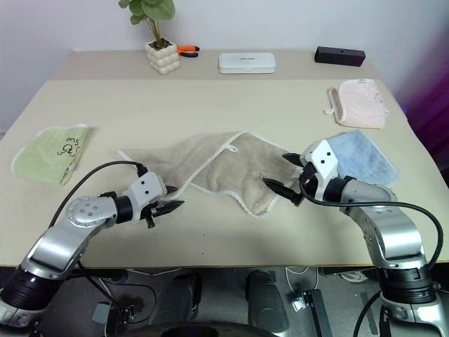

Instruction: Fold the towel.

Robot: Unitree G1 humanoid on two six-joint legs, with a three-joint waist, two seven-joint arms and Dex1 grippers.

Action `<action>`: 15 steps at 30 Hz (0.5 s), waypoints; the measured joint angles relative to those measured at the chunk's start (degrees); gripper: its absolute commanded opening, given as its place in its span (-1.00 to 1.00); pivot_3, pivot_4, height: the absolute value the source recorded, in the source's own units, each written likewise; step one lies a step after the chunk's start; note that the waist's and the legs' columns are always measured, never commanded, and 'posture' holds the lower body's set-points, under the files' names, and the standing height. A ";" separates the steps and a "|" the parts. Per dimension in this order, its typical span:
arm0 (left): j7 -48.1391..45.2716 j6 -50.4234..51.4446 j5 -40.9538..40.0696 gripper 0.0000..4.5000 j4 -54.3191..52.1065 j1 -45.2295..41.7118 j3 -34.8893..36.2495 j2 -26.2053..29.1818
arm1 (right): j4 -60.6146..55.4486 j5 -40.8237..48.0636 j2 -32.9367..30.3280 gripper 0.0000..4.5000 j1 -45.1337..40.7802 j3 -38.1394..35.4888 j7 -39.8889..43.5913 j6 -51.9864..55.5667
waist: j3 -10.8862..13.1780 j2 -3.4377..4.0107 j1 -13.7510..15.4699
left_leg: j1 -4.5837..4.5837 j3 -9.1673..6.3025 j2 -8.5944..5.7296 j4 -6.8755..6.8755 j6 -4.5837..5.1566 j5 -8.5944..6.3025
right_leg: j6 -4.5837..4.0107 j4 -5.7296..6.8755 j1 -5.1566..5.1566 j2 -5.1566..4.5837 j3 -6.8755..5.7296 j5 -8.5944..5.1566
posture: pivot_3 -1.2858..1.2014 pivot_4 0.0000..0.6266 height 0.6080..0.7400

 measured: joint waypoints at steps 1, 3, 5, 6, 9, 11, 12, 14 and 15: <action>0.04 0.07 0.03 -0.95 0.02 0.14 0.15 0.06 | 0.02 -0.05 0.00 1.00 -0.06 0.14 0.02 -0.16 | 0.00 0.00 -0.11 | 0.01 0.00 0.00 -0.01 0.00 0.00 | 0.00 0.00 0.00 0.00 0.00 0.00 | 0.03 -0.52 0.96; 0.42 0.22 0.25 -0.98 0.04 0.41 0.75 0.43 | 0.36 -0.24 0.00 1.00 -0.64 0.86 0.11 -0.59 | 0.00 0.00 -0.24 | 0.02 0.00 0.02 -0.01 0.00 0.00 | 0.00 0.03 -0.01 0.02 0.00 0.00 | 0.03 -0.52 0.96; 0.75 0.19 0.64 -0.98 0.03 0.74 1.48 0.94 | 1.13 -0.57 0.00 1.00 -1.73 1.28 0.20 -0.99 | 0.00 0.00 -0.25 | 0.02 0.00 0.03 -0.02 0.00 0.00 | 0.00 0.04 -0.02 0.02 0.00 0.00 | 0.03 -0.52 0.96; 1.10 0.16 0.84 -0.98 0.09 1.08 2.27 1.18 | 1.79 -0.84 -0.01 1.00 -2.48 1.40 0.30 -1.26 | 0.00 0.00 -0.26 | 0.02 0.00 0.03 -0.01 0.00 0.00 | 0.00 0.04 -0.03 0.02 0.00 0.00 | 0.03 -0.52 0.96; 1.67 -0.01 0.35 -0.98 0.20 1.61 5.94 1.43 | 3.93 -2.42 -0.29 1.00 -4.80 2.09 0.47 -2.28 | 0.00 0.00 -0.12 | 0.00 0.01 0.03 -0.01 0.00 0.00 | 0.00 0.03 -0.04 0.02 0.00 0.00 | 0.03 -0.52 0.96; 1.61 -0.43 -1.10 -0.98 -0.10 2.08 9.07 1.18 | 5.94 -4.24 -0.57 1.00 -6.10 3.25 0.50 -3.59 | 0.00 0.00 -0.10 | -0.01 0.00 0.03 -0.01 0.00 0.00 | 0.00 0.02 -0.04 0.02 0.00 0.00 | 0.03 -0.52 0.96; 1.36 -0.77 -2.35 -0.98 -0.49 2.51 11.23 0.96 | 7.67 -5.54 -0.65 1.00 -7.19 4.15 0.49 -4.45 | 0.00 0.00 -0.11 | -0.01 0.01 0.03 0.00 0.00 0.00 | 0.00 0.02 -0.05 0.01 0.00 0.00 | 0.03 -0.52 0.96; 1.02 -1.06 -4.01 -0.98 -1.32 2.94 14.05 0.96 | 10.72 -7.56 -0.79 1.00 -8.84 5.06 0.32 -5.56 | 0.00 0.00 -0.12 | -0.01 0.01 0.03 -0.02 0.00 0.00 | 0.00 0.02 -0.05 0.01 0.00 0.00 | 0.03 -0.52 0.96; 0.87 -1.29 -4.49 -0.98 -1.56 3.21 14.98 0.99 | 12.14 -8.49 -0.81 1.00 -9.71 5.68 0.33 -6.00 | 0.00 0.00 -0.12 | -0.01 0.01 0.03 -0.02 0.00 0.00 | 0.00 0.02 -0.05 0.01 0.00 0.00 | 0.03 -0.52 0.96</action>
